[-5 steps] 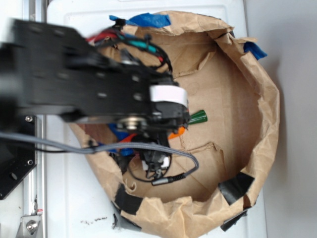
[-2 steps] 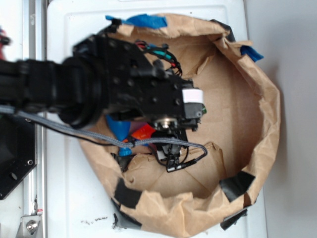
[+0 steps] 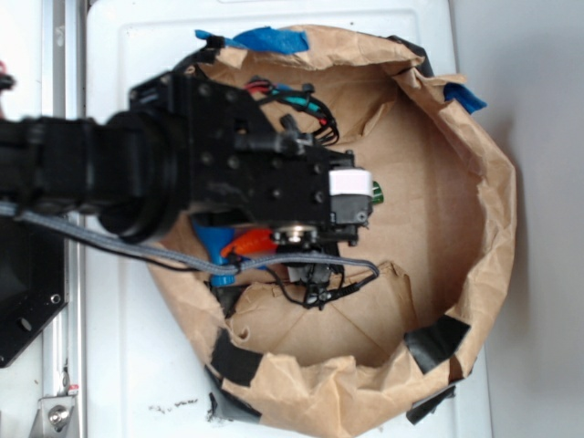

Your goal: Grab the carrot.

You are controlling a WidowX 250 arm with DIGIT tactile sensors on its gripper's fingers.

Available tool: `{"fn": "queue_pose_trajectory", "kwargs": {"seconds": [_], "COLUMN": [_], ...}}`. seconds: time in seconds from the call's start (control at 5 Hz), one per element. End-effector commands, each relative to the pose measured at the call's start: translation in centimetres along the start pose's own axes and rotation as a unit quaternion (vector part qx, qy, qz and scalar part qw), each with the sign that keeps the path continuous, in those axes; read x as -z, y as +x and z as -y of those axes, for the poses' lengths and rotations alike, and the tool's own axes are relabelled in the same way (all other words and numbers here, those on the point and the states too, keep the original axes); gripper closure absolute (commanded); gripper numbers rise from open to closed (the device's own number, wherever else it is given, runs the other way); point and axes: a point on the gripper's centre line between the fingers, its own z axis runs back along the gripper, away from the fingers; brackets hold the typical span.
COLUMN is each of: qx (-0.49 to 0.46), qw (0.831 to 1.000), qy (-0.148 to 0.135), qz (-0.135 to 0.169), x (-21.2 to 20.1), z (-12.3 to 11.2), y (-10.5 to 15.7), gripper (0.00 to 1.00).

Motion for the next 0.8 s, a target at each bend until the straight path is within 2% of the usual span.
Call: {"fn": "queue_pose_trajectory", "kwargs": {"seconds": [0.0, 0.2, 0.4, 0.6], "qx": [0.081, 0.090, 0.088, 0.097], "qw": [0.996, 0.994, 0.993, 0.992], "qy": [0.001, -0.017, -0.031, -0.020], "qz": [0.041, 0.065, 0.076, 0.078], "x": [-7.2, -11.3, -13.9, -14.3], "z": [-1.2, -2.4, -3.7, -3.3], "y": [1.6, 2.4, 2.9, 2.4], "gripper": [1.00, 1.00, 1.00, 1.00]}}
